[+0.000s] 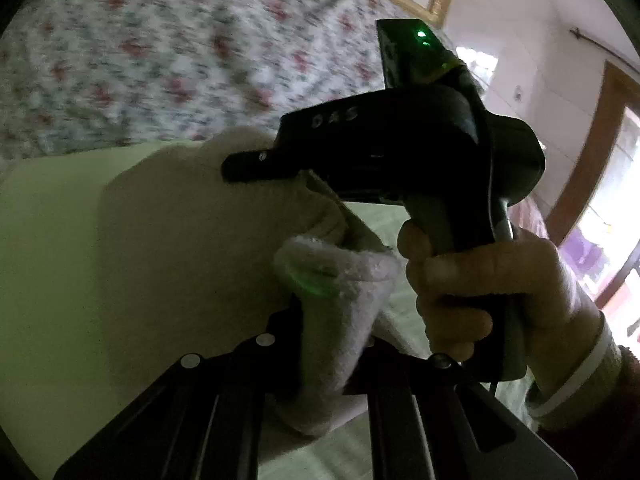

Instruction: Fold small clothes

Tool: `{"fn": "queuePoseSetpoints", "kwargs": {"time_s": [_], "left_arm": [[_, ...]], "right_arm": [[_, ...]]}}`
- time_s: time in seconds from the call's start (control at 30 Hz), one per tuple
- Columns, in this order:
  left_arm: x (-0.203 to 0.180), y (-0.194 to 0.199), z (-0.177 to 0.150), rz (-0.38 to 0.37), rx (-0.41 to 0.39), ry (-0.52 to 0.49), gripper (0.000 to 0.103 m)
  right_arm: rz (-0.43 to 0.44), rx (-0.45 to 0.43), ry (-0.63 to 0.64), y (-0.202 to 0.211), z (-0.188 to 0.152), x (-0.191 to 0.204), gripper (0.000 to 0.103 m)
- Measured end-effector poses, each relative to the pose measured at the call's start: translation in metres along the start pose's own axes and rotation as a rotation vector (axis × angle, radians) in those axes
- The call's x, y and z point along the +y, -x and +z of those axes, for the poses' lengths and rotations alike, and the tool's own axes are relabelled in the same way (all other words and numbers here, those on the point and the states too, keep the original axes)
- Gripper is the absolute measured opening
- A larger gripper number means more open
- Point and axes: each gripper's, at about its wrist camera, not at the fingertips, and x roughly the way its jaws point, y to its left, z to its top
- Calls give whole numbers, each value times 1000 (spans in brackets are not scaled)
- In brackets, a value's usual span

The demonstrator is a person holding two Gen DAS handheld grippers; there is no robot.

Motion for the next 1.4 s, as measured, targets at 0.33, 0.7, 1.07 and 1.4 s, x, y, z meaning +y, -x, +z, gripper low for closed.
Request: {"fn": "queuePoseSetpoints", "kwargs": {"time_s": [0.33, 0.7, 1.07, 1.4], "left_arm": [[-18, -90, -23, -58, 173, 31, 9], [-23, -58, -44, -162, 226, 16, 61], [62, 58, -45, -116, 116, 167, 93], [150, 2, -26, -167, 215, 392, 93]], "right_arm": [[-186, 49, -77, 4, -30, -99, 16], [-269, 43, -51, 8, -49, -99, 27], [-295, -10, -125, 52, -71, -88, 77], [-168, 12, -243, 32, -68, -105, 77]]}}
